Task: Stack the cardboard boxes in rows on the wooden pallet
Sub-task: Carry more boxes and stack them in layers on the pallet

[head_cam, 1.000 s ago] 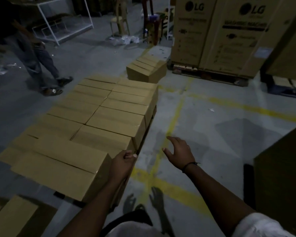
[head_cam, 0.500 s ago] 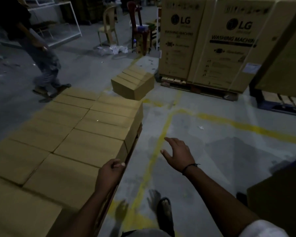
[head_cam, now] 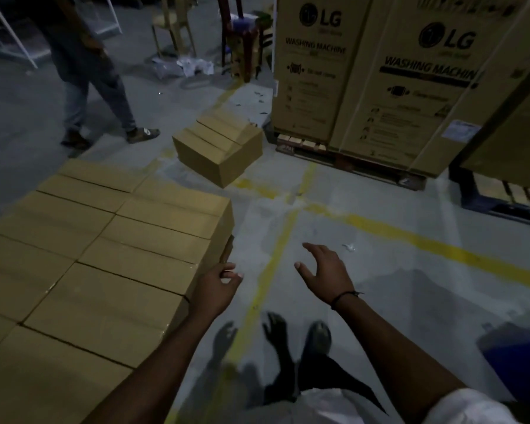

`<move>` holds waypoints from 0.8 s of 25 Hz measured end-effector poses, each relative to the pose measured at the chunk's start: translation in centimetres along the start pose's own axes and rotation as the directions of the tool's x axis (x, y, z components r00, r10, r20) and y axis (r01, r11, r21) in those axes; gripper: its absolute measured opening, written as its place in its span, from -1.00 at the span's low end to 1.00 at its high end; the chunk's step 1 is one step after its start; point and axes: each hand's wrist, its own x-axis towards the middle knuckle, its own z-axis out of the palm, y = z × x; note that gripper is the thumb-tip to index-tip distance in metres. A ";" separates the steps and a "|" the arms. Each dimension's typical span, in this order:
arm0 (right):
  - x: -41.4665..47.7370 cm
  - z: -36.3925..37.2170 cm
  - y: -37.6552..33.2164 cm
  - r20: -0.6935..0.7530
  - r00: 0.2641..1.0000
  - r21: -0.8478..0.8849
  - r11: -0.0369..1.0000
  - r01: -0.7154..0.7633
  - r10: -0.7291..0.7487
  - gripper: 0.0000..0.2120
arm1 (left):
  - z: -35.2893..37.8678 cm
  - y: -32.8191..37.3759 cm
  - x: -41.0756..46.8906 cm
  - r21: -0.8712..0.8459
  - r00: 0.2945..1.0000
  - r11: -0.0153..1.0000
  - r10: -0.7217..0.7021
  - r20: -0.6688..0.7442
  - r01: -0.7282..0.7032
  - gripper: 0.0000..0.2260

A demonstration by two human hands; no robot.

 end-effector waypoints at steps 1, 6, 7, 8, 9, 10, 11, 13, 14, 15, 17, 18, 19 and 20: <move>2.3 0.4 0.8 0.022 1.000 0.004 1.000 0.009 -0.009 -0.45 | 0.6 0.3 2.1 -0.006 1.000 1.000 -0.009 -0.003 0.009 -0.73; 18.0 0.6 4.4 0.092 0.993 -0.005 0.998 0.067 -0.067 -0.44 | 2.9 3.2 15.3 0.007 0.996 0.997 -0.080 -0.026 0.080 -0.71; 21.5 0.2 4.8 0.107 0.991 -0.003 0.997 0.078 -0.077 -0.44 | 3.3 4.3 17.9 0.013 0.994 0.996 -0.092 -0.056 0.093 -0.71; 24.9 -0.4 4.9 0.126 0.988 0.001 0.996 0.089 -0.088 -0.44 | 3.5 5.6 20.3 0.017 0.990 0.994 -0.104 -0.094 0.106 -0.73; 28.8 -1.2 4.8 0.140 0.984 0.007 0.994 0.112 -0.112 -0.44 | 3.8 7.2 23.0 0.014 0.985 0.993 -0.113 -0.133 0.116 -0.74; 32.3 -1.9 4.6 0.145 0.979 0.014 0.990 0.140 -0.141 -0.43 | 3.9 8.7 25.4 0.003 0.980 0.993 -0.118 -0.158 0.120 -0.74; 35.5 -2.4 4.2 0.150 0.973 0.014 0.984 0.177 -0.177 -0.43 | 3.9 10.4 27.5 0.002 0.978 0.993 -0.116 -0.171 0.118 -0.74; 41.9 -3.2 3.4 0.163 0.958 0.010 0.971 0.237 -0.236 -0.43 | 3.9 13.0 32.2 0.004 0.977 0.993 -0.118 -0.178 0.121 -0.76; 45.0 -3.4 3.0 0.170 0.953 0.015 0.968 0.251 -0.250 -0.43 | 3.9 13.9 34.6 -0.014 0.973 0.991 -0.135 -0.190 0.135 -0.77; 47.4 -3.6 2.5 0.179 0.950 0.034 0.966 0.255 -0.257 -0.43 | 3.9 14.8 36.3 -0.044 0.966 0.987 -0.160 -0.201 0.154 -0.76; 52.0 -3.7 1.7 0.212 0.935 0.085 0.959 0.271 -0.283 -0.42 | 3.7 15.7 40.1 -0.091 0.956 0.981 -0.188 -0.224 0.172 -0.76; 54.2 -3.5 1.5 0.229 0.926 0.093 0.953 0.287 -0.301 -0.43 | 3.4 16.0 42.1 -0.103 0.953 0.979 -0.193 -0.232 0.173 -0.76; 57.0 -3.1 1.4 0.241 0.917 0.089 0.948 0.305 -0.317 -0.43 | 3.1 16.2 44.7 -0.105 0.952 0.980 -0.189 -0.240 0.168 -0.75; 59.6 -2.5 1.6 0.250 0.913 0.080 0.947 0.312 -0.322 -0.43 | 3.0 15.9 47.2 -0.102 0.949 0.980 -0.192 -0.249 0.171 -0.74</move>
